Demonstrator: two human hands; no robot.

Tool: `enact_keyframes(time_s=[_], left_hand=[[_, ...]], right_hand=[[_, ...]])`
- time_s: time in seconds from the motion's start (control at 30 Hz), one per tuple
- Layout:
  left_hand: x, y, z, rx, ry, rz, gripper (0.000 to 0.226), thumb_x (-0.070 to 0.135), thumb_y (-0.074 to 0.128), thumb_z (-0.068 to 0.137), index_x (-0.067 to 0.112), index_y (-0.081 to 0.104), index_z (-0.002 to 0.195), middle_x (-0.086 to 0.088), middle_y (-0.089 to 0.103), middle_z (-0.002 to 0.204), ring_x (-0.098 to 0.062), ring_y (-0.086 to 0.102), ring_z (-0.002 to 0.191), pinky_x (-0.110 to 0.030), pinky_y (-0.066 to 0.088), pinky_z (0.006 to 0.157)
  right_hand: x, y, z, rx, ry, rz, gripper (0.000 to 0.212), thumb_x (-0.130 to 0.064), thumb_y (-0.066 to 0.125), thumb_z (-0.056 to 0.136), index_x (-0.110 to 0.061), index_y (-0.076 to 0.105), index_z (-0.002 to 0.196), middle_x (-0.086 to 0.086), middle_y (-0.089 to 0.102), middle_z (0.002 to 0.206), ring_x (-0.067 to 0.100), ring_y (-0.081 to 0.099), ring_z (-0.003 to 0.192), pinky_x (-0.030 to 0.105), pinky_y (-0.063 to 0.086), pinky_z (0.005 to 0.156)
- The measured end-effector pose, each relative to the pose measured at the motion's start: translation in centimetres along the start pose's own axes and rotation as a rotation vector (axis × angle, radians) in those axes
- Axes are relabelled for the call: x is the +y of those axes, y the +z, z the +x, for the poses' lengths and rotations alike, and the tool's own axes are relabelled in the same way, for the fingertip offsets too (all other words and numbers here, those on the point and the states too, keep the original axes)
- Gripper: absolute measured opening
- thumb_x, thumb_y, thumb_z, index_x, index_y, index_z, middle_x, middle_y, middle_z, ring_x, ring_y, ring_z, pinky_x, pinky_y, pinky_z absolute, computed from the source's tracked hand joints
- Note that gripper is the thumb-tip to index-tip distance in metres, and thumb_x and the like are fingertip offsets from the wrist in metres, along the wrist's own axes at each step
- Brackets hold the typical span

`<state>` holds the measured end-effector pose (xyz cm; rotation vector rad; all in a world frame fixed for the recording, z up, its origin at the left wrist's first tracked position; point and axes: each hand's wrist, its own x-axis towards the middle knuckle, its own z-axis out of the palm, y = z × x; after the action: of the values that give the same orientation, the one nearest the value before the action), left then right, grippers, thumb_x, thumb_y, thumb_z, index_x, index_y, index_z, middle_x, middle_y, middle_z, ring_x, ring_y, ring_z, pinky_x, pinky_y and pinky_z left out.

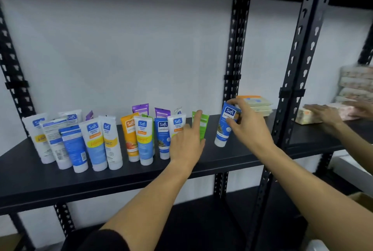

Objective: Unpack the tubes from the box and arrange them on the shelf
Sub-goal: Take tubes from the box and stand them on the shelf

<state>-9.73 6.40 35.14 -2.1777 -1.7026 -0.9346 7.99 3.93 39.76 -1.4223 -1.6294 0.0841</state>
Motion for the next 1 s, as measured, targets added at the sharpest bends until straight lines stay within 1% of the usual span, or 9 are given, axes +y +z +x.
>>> enact_keyframes(time_s=[0.1, 0.23, 0.43, 0.53, 0.6, 0.7, 0.77, 0.87, 1.0], left_hand=[[-0.3, 1.4, -0.2, -0.033, -0.006, 0.123, 0.09, 0.038, 0.062, 0.094, 0.028, -0.004, 0.155, -0.01, 0.061, 0.108, -0.025, 0.064, 0.086, -0.035, 0.049, 0.063], [-0.7, 2.1, 0.3, -0.034, -0.016, 0.177, 0.091, 0.038, 0.061, 0.095, 0.023, -0.005, 0.156, -0.012, 0.058, 0.127, -0.027, 0.065, 0.094, -0.037, 0.053, 0.066], [-1.2, 2.3, 0.1, -0.043, 0.003, 0.178, 0.094, 0.045, 0.057, 0.095, 0.021, -0.011, 0.156, -0.012, 0.056, 0.131, -0.025, 0.064, 0.097, -0.037, 0.055, 0.068], [-1.6, 2.6, -0.4, -0.018, 0.038, 0.172, 0.094, 0.048, 0.054, 0.096, 0.023, -0.014, 0.155, -0.012, 0.051, 0.138, -0.024, 0.062, 0.103, -0.035, 0.054, 0.063], [-2.0, 2.5, -1.0, 0.006, 0.057, 0.157, 0.097, 0.048, 0.057, 0.094, 0.023, -0.014, 0.155, -0.011, 0.052, 0.138, -0.022, 0.064, 0.096, -0.034, 0.052, 0.056], [-2.5, 1.9, -3.0, 0.082, 0.096, 0.1, 0.091, 0.044, 0.066, 0.089, 0.022, 0.01, 0.157, -0.006, 0.065, 0.117, -0.02, 0.067, 0.084, -0.031, 0.047, 0.048], [-3.1, 1.4, -4.3, 0.012, 0.087, 0.057, 0.068, 0.044, 0.052, 0.097, 0.025, 0.021, 0.154, 0.002, 0.065, 0.11, -0.016, 0.065, 0.084, -0.027, 0.044, 0.055], [-4.7, 1.3, -5.6, -0.039, 0.087, 0.038, 0.039, 0.042, 0.038, 0.098, 0.025, 0.048, 0.132, 0.007, 0.062, 0.107, -0.013, 0.059, 0.093, -0.026, 0.045, 0.069], [-7.5, 2.4, -7.1, -0.05, 0.125, -0.004, 0.032, 0.037, 0.042, 0.094, 0.02, 0.065, 0.108, 0.006, 0.062, 0.102, -0.012, 0.057, 0.093, -0.027, 0.049, 0.078]], right_hand=[[0.8, 0.9, 0.6, -0.016, 0.002, -0.015, 0.041, -0.02, 0.067, 0.093, -0.036, 0.047, 0.125, -0.002, 0.069, 0.108, 0.009, 0.068, 0.089, 0.027, 0.058, 0.06], [1.2, 2.2, 1.5, -0.026, -0.013, -0.017, 0.041, -0.022, 0.068, 0.092, -0.035, 0.047, 0.125, 0.0, 0.069, 0.112, 0.012, 0.069, 0.094, 0.031, 0.061, 0.064], [0.9, 4.7, 2.3, -0.038, -0.024, -0.024, 0.041, -0.023, 0.068, 0.092, -0.037, 0.045, 0.123, 0.001, 0.07, 0.107, 0.011, 0.07, 0.09, 0.035, 0.062, 0.061], [0.6, 5.6, 2.5, -0.049, -0.03, -0.034, 0.041, -0.023, 0.067, 0.093, -0.04, 0.044, 0.122, 0.001, 0.071, 0.104, 0.013, 0.071, 0.087, 0.038, 0.062, 0.06], [0.4, 5.9, 2.6, -0.058, -0.035, -0.036, 0.04, -0.023, 0.067, 0.093, -0.041, 0.044, 0.121, 0.0, 0.071, 0.101, 0.013, 0.071, 0.084, 0.039, 0.062, 0.061], [0.2, 6.3, 2.7, -0.069, -0.048, -0.05, 0.04, -0.023, 0.066, 0.093, -0.042, 0.044, 0.12, -0.002, 0.071, 0.095, 0.014, 0.07, 0.08, 0.042, 0.061, 0.063], [0.1, 6.6, 2.8, -0.076, -0.054, -0.054, 0.04, -0.022, 0.065, 0.093, -0.043, 0.045, 0.12, -0.002, 0.072, 0.091, 0.016, 0.069, 0.076, 0.043, 0.06, 0.062], [-0.1, 7.1, 2.7, -0.085, -0.047, -0.06, 0.039, -0.02, 0.062, 0.093, -0.041, 0.046, 0.122, -0.002, 0.072, 0.093, 0.018, 0.068, 0.074, 0.044, 0.059, 0.063], [-0.5, 7.7, 2.8, -0.076, -0.041, -0.067, 0.039, -0.017, 0.058, 0.094, -0.04, 0.046, 0.124, -0.001, 0.071, 0.092, 0.02, 0.067, 0.073, 0.044, 0.059, 0.064]])
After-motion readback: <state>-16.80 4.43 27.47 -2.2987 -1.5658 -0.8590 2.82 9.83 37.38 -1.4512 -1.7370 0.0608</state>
